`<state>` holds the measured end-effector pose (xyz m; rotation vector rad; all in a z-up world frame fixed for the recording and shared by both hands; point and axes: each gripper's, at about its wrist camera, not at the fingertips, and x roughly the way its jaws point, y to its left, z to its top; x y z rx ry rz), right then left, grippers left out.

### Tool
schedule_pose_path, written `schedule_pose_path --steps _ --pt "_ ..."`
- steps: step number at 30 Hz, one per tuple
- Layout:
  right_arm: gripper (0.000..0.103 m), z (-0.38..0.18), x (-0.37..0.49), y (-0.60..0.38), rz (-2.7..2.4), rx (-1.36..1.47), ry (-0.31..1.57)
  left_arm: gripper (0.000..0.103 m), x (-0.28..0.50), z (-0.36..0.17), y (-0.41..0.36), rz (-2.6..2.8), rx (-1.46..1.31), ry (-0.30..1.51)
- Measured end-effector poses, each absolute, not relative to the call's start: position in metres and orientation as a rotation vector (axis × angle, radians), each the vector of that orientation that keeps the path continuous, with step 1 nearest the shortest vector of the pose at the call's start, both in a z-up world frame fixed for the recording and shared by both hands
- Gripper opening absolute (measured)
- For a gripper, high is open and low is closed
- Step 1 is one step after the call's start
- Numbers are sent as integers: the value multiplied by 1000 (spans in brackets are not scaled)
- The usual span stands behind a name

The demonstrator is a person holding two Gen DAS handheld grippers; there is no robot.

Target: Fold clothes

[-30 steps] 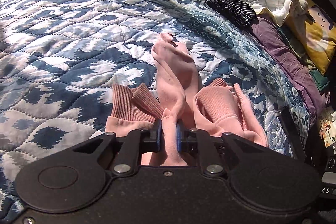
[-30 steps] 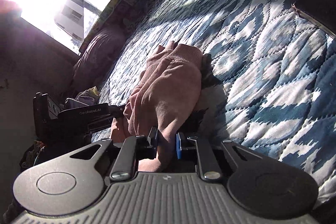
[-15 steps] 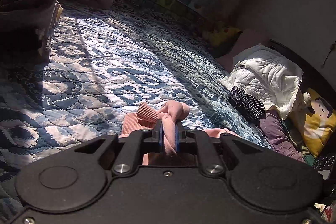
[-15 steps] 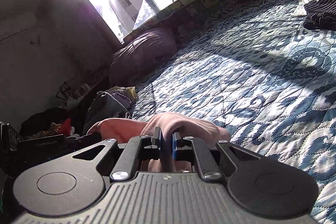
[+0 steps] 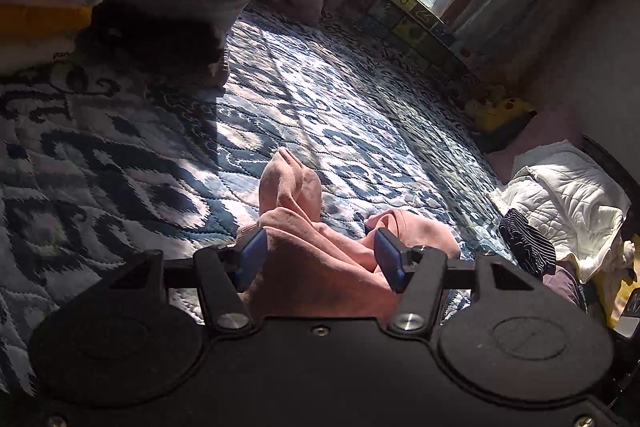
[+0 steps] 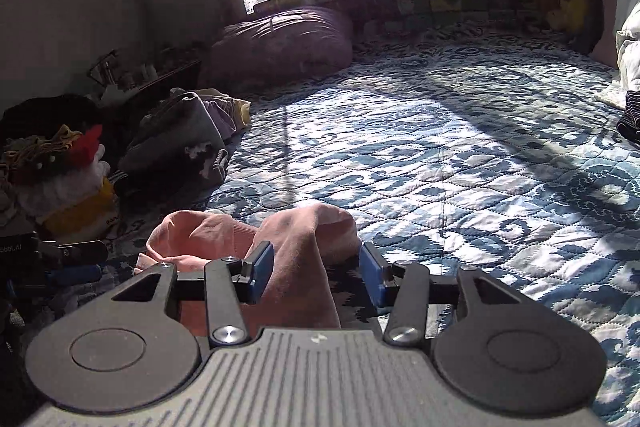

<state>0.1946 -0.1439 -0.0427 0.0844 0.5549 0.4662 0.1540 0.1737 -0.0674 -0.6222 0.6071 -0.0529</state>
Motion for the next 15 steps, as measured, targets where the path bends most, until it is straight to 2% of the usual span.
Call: schedule_pose_path --steps 3,7,15 --pt "50 -38 161 -110 557 -115 488 61 135 -82 190 -7 -723 620" --pt "58 -48 123 -43 686 -503 385 64 110 -97 207 29 -841 622" --pt "54 -93 104 46 749 -984 276 68 74 -105 225 20 -908 625"
